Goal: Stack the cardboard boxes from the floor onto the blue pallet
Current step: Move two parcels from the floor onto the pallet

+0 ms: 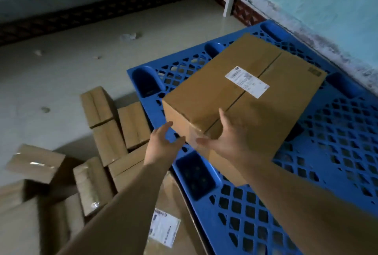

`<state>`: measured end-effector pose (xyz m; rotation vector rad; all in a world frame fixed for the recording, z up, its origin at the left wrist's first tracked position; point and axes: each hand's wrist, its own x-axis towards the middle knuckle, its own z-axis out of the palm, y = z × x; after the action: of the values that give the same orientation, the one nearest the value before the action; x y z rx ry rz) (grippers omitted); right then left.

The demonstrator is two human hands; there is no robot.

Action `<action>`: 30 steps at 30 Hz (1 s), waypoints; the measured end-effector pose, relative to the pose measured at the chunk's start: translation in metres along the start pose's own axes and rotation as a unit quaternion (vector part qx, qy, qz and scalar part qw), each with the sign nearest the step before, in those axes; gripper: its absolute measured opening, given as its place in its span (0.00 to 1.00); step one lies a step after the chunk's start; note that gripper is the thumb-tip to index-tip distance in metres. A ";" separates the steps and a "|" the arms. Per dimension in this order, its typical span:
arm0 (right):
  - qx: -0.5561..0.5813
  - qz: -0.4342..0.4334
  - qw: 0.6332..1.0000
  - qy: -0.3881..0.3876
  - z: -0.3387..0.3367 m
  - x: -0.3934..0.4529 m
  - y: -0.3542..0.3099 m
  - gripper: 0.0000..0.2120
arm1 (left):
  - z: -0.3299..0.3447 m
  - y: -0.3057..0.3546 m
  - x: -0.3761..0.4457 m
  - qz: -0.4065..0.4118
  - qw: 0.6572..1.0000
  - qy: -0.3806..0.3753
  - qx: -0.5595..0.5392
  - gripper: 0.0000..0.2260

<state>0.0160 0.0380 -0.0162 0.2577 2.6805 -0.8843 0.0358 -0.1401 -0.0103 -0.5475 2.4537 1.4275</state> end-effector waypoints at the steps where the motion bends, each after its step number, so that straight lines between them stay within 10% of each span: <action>1: 0.047 -0.018 0.998 -0.040 0.012 -0.007 -0.023 0.56 | -0.019 -0.006 -0.006 -0.011 0.999 0.028 -0.022 0.25; 8: 0.072 -0.075 0.984 -0.144 0.106 -0.085 -0.084 0.53 | -0.104 -0.097 -0.097 -0.109 0.979 0.137 -0.101 0.20; 19: -0.087 0.083 0.969 -0.214 0.236 -0.196 0.095 0.55 | 0.010 -0.285 -0.215 -0.289 0.950 0.071 -0.091 0.31; 24: -0.157 0.138 0.972 -0.111 0.262 -0.214 0.139 0.46 | 0.046 -0.333 -0.225 -0.384 0.916 0.045 -0.109 0.41; 30: -0.072 0.280 0.950 -0.118 0.272 -0.222 0.145 0.49 | 0.054 -0.335 -0.234 -0.412 0.884 0.031 -0.221 0.23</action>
<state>0.3249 -0.0278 -0.2272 0.7760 2.2474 -0.5002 0.3943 -0.1977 -0.2049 -1.5163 1.5348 1.5346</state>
